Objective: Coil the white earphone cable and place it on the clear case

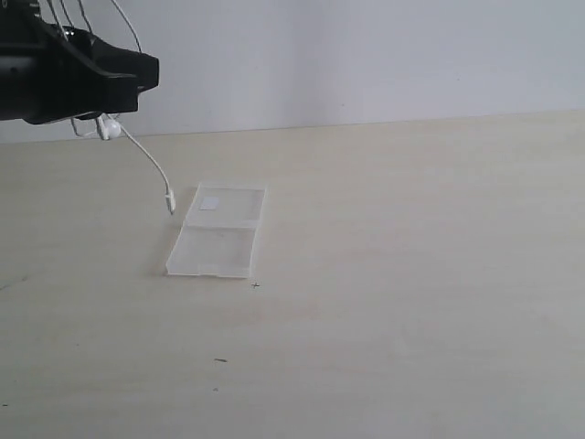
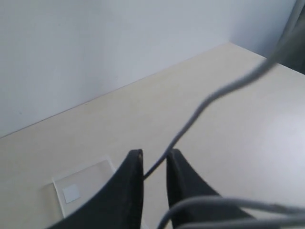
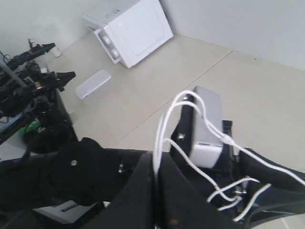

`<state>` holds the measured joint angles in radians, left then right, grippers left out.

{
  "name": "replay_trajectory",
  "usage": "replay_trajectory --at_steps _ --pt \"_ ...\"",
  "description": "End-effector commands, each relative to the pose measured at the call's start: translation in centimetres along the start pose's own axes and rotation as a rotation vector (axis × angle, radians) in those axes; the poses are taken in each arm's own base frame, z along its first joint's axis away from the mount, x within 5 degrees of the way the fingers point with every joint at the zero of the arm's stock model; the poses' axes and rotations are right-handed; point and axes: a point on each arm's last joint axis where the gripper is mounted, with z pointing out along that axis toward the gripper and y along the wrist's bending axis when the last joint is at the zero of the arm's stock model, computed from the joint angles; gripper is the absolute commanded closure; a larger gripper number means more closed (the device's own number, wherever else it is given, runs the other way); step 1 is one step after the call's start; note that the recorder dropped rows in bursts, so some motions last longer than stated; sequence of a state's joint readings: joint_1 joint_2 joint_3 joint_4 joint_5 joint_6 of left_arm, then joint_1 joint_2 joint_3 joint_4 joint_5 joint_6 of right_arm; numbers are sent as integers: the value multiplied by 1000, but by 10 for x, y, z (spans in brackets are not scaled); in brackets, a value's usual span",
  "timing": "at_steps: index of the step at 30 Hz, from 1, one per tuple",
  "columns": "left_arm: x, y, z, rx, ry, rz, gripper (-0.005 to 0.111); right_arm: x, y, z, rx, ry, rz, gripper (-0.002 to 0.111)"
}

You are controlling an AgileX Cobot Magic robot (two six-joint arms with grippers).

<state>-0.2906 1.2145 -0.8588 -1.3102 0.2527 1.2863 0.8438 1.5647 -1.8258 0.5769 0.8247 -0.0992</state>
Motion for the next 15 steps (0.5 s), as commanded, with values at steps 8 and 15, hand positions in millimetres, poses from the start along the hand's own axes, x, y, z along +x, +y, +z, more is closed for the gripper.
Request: replay_trajectory --at_steps 8,15 --pt "-8 -6 -12 32 -30 26 107 0 -16 -19 256 27 -65 108" --pt "-4 -14 -21 104 34 88 107 -3 -18 -20 277 2 -70 108"
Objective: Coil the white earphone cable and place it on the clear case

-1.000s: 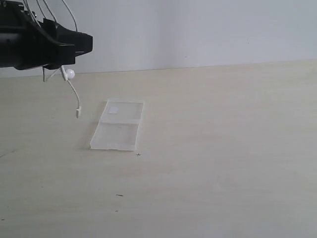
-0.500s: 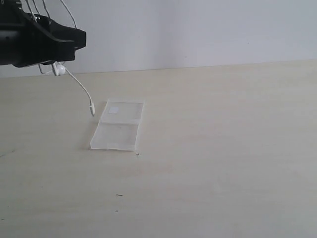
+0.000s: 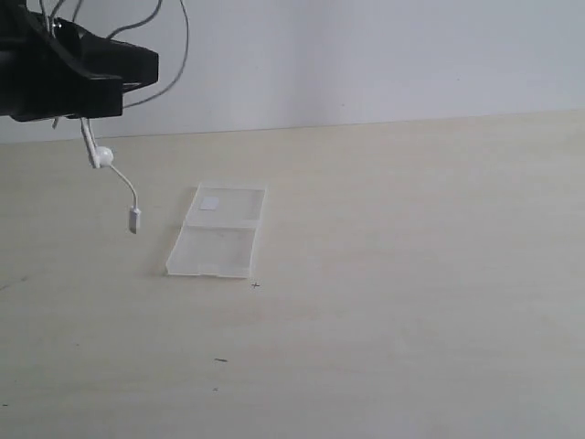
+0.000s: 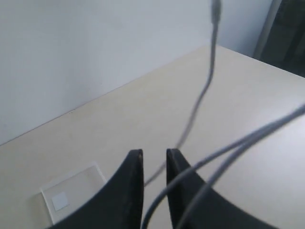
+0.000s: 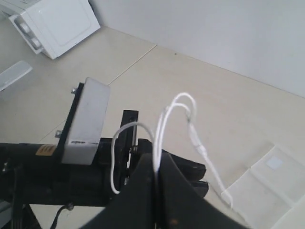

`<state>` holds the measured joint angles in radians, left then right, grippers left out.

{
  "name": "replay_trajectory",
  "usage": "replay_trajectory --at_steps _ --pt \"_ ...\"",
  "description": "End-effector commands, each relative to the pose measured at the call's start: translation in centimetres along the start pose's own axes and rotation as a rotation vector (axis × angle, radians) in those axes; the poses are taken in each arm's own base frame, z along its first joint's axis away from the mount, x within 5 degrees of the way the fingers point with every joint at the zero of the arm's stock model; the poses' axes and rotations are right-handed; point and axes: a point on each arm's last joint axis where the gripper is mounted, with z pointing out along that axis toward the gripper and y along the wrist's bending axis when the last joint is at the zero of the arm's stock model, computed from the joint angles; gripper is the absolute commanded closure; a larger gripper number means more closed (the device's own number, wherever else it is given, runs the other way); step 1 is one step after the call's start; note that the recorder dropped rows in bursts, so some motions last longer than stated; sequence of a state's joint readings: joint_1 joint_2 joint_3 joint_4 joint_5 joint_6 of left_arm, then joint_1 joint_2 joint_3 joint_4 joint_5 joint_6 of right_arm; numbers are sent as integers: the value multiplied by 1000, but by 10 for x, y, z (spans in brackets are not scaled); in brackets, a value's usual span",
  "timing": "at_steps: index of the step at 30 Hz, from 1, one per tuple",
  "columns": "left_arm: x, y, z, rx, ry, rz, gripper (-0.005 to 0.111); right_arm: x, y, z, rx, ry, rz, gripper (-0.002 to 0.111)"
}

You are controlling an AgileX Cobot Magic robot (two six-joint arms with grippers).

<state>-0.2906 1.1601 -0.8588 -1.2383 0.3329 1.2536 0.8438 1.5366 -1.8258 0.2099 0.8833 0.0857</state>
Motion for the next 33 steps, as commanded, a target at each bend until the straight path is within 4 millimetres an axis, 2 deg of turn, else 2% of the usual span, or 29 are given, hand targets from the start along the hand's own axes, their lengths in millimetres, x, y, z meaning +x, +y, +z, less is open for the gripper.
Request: replay_trajectory --at_steps 1,6,11,27,33 --pt "4 -5 -7 45 73 59 107 -5 1 -6 -1 -44 6 108" --pt "11 -12 -9 122 156 106 107 -10 2 -9 -15 -93 16 108" --pt "13 -18 -13 179 177 105 107 -9 2 -4 -19 -90 22 108" --pt "10 -44 -47 383 192 194 107 -9 -1 6 -12 -92 22 108" --pt "5 -47 -60 363 162 233 107 -8 -1 6 -8 -82 20 108"
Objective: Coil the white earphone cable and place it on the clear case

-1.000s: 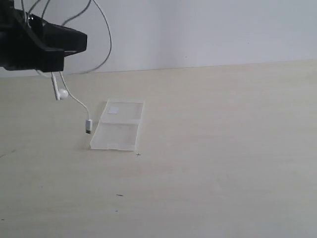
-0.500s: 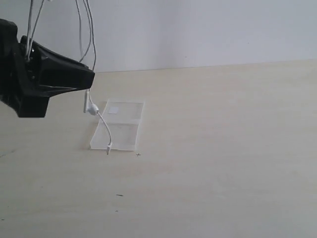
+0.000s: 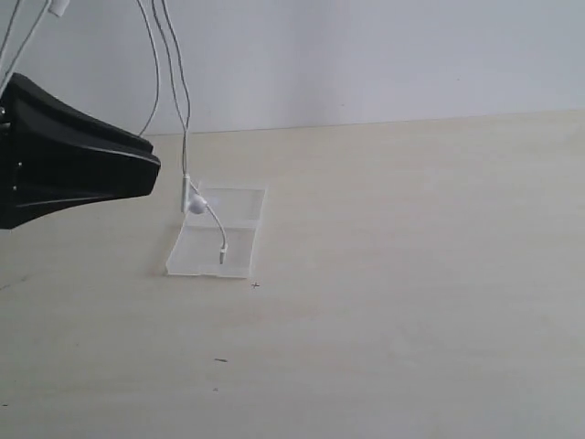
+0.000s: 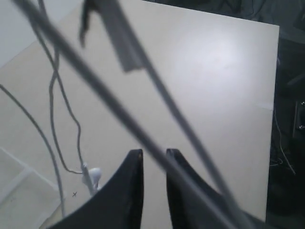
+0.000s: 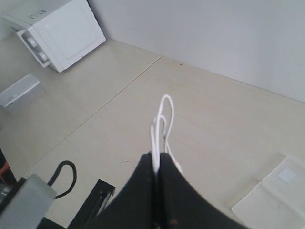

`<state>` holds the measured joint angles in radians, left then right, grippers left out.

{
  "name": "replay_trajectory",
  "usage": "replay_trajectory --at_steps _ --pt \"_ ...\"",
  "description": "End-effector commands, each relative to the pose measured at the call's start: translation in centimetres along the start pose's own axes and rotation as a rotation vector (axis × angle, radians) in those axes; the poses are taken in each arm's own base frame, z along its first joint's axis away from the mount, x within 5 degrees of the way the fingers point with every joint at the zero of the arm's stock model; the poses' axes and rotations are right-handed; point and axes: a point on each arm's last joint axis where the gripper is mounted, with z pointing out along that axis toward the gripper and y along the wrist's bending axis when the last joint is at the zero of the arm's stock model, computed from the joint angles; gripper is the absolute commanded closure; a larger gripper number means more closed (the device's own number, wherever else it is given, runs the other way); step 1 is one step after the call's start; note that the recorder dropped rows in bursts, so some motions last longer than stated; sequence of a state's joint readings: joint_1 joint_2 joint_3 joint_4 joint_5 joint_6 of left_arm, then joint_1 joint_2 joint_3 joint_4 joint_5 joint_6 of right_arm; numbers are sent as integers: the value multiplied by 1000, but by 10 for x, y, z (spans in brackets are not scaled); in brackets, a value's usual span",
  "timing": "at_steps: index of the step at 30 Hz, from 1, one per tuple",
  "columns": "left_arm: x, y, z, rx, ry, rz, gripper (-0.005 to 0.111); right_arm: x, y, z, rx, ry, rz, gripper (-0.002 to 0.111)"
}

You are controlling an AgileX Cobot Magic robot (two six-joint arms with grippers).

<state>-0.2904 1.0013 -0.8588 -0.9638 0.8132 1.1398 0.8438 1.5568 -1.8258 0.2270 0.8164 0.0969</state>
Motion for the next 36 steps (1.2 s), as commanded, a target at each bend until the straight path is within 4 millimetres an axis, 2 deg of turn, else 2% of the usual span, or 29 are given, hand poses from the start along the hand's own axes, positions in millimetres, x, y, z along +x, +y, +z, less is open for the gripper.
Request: replay_trajectory --at_steps 1,3,5,6,7,8,10,15,19,23,32,36 --pt "-2 -3 -8 -23 -2 31 107 -4 0 -3 1 -36 -7 108" --pt "0 1 -7 -66 12 -16 101 -4 1 -3 -8 -31 -4 108" --pt "2 4 -5 -74 34 -11 81 -4 1 -3 -10 -27 -2 108" --pt "2 5 -4 -76 35 -18 59 -3 3 -3 -30 -25 7 108" --pt "2 5 -4 -76 30 -23 46 -3 4 -3 -38 -25 9 108" --pt "0 6 -4 -92 8 -35 25 -3 5 -3 -50 -26 16 108" --pt "0 7 -4 -98 9 -38 11 -3 5 -3 -53 -22 10 108" --pt "16 8 -6 -118 192 -11 11 -2 5 -6 -46 -9 -8 108" --pt "28 10 -9 -146 328 -57 11 -2 7 -15 -48 3 -22 108" --pt "32 10 -15 -188 373 -104 11 -2 10 -15 -80 -5 8 108" --pt "27 -5 -41 -248 307 -88 11 -9 19 -17 -174 -68 93 108" --pt "23 -16 -56 -273 247 -73 11 -1 17 -11 -180 -37 122 108"
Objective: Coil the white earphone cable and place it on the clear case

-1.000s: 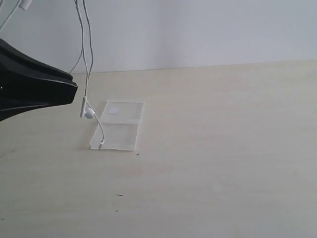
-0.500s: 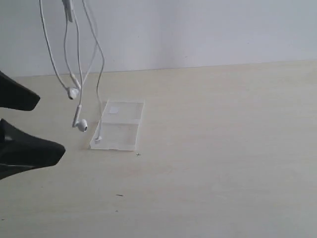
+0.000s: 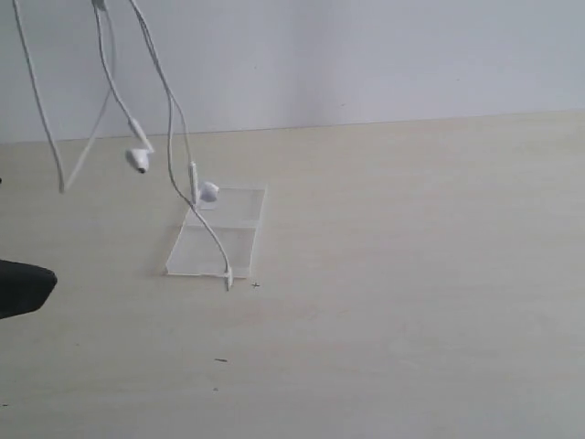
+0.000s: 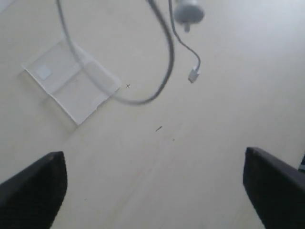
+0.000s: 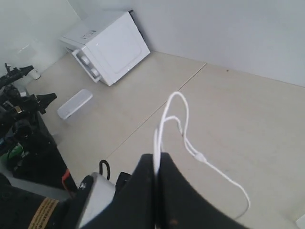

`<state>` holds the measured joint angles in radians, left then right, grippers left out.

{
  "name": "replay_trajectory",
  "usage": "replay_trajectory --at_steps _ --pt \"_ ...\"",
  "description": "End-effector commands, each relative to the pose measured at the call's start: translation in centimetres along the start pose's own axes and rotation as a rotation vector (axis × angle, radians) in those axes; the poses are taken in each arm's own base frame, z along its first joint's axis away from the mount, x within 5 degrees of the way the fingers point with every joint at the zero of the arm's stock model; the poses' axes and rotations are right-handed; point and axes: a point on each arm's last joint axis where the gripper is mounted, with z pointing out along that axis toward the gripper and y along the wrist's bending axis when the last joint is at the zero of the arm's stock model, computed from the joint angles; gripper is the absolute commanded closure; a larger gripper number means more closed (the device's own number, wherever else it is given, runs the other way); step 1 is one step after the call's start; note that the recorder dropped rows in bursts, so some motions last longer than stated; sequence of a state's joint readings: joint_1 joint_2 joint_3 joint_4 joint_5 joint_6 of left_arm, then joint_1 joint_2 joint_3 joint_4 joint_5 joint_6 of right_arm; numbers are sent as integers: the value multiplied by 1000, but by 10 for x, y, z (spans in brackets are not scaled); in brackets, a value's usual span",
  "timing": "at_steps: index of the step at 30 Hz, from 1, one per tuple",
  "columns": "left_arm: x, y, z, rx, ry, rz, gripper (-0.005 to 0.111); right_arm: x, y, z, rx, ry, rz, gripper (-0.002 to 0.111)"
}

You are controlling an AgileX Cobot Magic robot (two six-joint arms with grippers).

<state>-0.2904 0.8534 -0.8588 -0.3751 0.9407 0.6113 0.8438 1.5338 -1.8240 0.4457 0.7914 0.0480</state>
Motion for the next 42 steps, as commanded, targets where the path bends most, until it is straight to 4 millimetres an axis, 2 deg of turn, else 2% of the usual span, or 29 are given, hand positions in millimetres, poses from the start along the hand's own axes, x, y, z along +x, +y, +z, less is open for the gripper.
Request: replay_trajectory --at_steps 1,7,13,19,22,32,42 --pt "2 -8 -22 -32 -74 -15 11 7 -2 2 -17 8 30 108" --pt "10 -20 -50 -66 -177 -27 11 22 -2 17 -138 21 113 108" --pt "18 -32 -78 -111 -318 -53 11 18 2 18 -207 -34 187 108" --pt "20 -38 -97 -163 -456 -52 11 20 5 18 -239 -10 194 108" --pt "20 -38 -98 -169 -468 -50 11 25 6 17 -252 40 156 108" --pt "19 -37 -99 -208 -467 78 11 53 1 12 -224 318 -212 108" --pt "17 -36 -96 -214 -453 148 11 66 -18 5 -67 513 -407 108"
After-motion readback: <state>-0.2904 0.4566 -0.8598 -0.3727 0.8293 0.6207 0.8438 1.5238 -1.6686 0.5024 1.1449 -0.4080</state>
